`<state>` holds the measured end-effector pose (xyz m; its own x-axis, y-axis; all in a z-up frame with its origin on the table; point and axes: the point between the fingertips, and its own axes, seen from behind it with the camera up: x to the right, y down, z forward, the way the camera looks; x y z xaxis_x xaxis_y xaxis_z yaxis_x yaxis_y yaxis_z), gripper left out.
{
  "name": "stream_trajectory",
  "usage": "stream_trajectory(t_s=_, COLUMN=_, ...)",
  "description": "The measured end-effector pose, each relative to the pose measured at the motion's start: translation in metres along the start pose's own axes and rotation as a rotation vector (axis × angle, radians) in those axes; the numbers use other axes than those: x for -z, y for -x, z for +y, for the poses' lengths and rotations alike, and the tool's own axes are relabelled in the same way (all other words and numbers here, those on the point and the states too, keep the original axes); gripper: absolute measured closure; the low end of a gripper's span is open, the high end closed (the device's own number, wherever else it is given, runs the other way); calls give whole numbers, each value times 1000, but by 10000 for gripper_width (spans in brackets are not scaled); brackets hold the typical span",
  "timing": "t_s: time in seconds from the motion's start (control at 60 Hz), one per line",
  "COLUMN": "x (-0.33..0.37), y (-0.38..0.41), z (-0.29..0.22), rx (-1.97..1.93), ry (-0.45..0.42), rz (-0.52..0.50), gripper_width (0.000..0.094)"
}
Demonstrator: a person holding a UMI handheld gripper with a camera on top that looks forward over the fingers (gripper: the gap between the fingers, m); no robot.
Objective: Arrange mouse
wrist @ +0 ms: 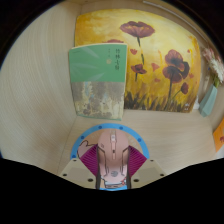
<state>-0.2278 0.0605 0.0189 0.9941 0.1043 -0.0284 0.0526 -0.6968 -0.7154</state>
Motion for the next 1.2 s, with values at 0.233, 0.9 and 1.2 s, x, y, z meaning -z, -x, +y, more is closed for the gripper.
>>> stream_trajectory(t_s=0.233, x=-14, y=2, z=30, rx=23, ry=48, rz=26, gripper_width=545)
stream_trajectory(t_s=0.9, x=163, y=-87, z=-63, rx=-32, ry=-111, rz=-2, gripper_width=238)
stream_trajectory(t_s=1.2, x=230, y=-168, z=-21, rx=-40, ry=-109, rz=17, gripper_width=245)
